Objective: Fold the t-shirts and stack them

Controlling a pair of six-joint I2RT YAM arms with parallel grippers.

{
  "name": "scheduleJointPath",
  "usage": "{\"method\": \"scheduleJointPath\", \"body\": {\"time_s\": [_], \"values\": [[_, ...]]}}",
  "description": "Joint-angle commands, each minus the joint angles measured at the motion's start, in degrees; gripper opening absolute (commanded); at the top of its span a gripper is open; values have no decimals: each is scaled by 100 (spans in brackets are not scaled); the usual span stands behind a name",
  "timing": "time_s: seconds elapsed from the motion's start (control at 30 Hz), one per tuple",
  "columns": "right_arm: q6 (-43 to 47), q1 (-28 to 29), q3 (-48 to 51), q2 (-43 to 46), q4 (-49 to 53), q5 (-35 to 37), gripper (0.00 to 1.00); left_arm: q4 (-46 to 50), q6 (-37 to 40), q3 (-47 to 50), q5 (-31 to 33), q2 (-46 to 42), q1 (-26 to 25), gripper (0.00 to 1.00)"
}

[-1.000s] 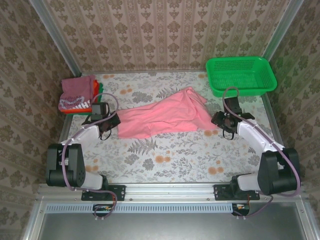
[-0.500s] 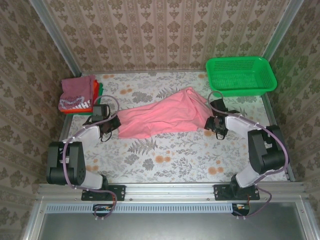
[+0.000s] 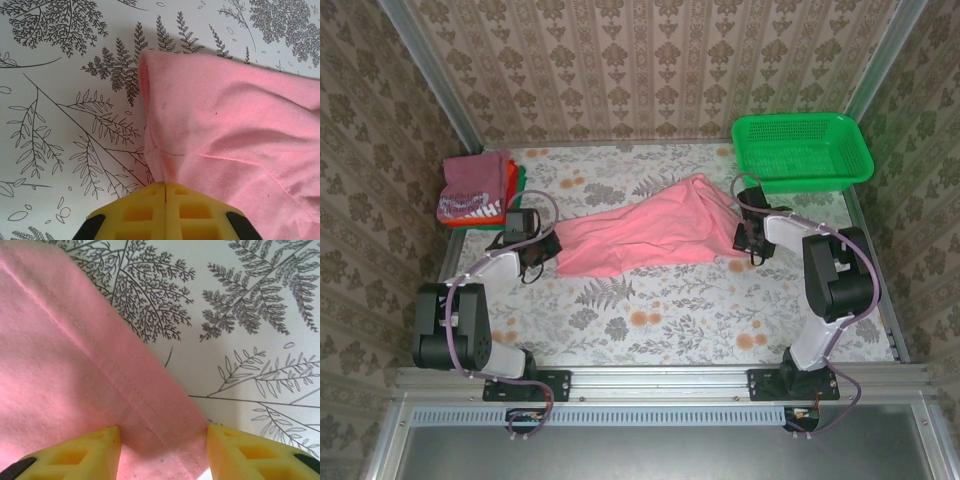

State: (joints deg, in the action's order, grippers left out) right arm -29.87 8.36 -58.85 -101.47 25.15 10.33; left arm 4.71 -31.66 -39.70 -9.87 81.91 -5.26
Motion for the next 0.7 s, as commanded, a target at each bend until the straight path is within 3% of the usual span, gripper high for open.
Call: {"method": "scheduleJointPath", "body": {"time_s": [0.0,0.1,0.13,0.37,0.67], "values": [[114,-90,-104,-194,406,-385,44,14,100,28,-15,53,-23,0],[113,-138,-39,-95,443,-631,7,-73,72,16,-63,72,-28,0],[77,-158,9,5,402,-679,0,-97,59,2,-83,79,-27,0],[115,-168,-102,1394,149,-718,0,-295,-20,-147,312,-509,6,0],[645,-168,-1841,2910,152,-908,0,160,493,-1760,397,-1499,387,0]]}}
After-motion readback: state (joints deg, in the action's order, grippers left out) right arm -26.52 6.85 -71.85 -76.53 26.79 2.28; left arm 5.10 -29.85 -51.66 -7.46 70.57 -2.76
